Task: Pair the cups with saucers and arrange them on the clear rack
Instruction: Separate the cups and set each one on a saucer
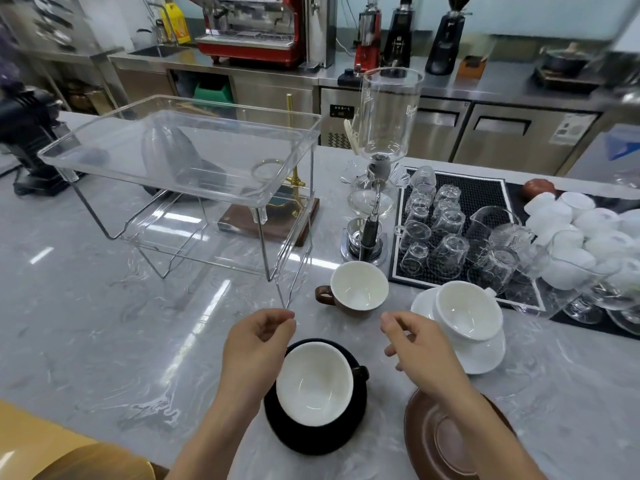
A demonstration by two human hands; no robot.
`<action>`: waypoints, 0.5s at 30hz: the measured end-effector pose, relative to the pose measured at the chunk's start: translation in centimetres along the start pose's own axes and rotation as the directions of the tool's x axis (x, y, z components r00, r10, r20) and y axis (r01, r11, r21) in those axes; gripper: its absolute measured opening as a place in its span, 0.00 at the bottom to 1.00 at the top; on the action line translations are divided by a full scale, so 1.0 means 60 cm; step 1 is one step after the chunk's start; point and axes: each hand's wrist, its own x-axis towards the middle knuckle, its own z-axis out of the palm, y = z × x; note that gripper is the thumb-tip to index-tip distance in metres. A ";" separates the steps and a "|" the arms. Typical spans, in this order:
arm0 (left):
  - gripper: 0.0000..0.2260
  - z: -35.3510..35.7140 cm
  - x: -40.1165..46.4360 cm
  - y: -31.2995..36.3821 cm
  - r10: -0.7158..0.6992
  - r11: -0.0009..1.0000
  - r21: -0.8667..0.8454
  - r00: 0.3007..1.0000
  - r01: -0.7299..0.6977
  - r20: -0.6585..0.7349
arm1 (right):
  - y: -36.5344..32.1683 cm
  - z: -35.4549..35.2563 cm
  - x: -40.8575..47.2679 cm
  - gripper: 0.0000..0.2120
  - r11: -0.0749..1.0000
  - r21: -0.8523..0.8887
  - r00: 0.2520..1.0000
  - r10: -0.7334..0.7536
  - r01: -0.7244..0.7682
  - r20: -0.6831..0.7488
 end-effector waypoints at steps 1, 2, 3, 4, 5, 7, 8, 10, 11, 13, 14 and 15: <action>0.07 0.006 0.006 0.004 0.002 1.000 0.006 1.000 -0.002 0.023 | -0.001 -0.002 0.004 0.11 1.000 0.019 1.000 0.001 0.000 -0.013; 0.07 0.014 0.013 0.008 0.006 1.000 0.016 0.999 -0.007 0.047 | -0.002 -0.005 0.010 0.11 0.999 0.034 1.000 0.001 0.000 -0.021; 0.07 0.020 0.019 0.011 0.009 1.000 0.024 0.998 -0.010 0.066 | -0.002 -0.007 0.014 0.11 0.999 0.050 1.000 -0.001 0.002 -0.024; 0.08 0.026 0.026 0.014 0.008 0.999 0.031 0.997 -0.010 0.082 | -0.002 -0.008 0.019 0.09 0.998 0.065 1.000 -0.002 0.004 -0.027; 0.09 0.032 0.034 0.016 0.002 0.999 0.033 0.995 -0.005 0.097 | -0.002 -0.010 0.025 0.08 0.997 0.079 1.000 0.000 0.003 -0.031; 0.11 0.044 0.047 0.022 -0.017 1.000 0.025 0.992 0.014 0.125 | 0.001 -0.013 0.038 0.06 0.994 0.104 0.999 0.012 -0.008 -0.038; 0.12 0.048 0.052 0.025 -0.026 1.000 0.017 0.990 0.024 0.138 | 0.002 -0.014 0.043 0.05 0.993 0.118 0.999 0.022 -0.017 -0.040; 0.12 0.059 0.066 0.027 -0.047 0.999 0.020 0.985 0.044 0.164 | 0.006 -0.014 0.058 0.05 0.987 0.153 0.997 0.056 -0.048 -0.046; 0.12 0.064 0.073 0.026 -0.059 0.998 0.033 0.983 0.054 0.175 | 0.008 -0.013 0.064 0.05 0.983 0.172 0.996 0.073 -0.063 -0.050; 0.11 0.072 0.084 0.021 -0.091 0.995 0.059 0.978 0.081 0.190 | 0.009 -0.010 0.073 0.07 0.972 0.214 0.993 0.113 -0.100 -0.047; 0.11 0.077 0.090 0.018 -0.111 0.993 0.061 0.974 0.100 0.196 | 0.010 -0.008 0.078 0.09 0.967 0.227 0.990 0.132 -0.120 -0.039; 0.12 0.081 0.095 0.014 -0.132 0.991 0.052 0.971 0.124 0.201 | 0.010 -0.006 0.082 0.11 0.963 0.233 0.988 0.148 -0.137 -0.031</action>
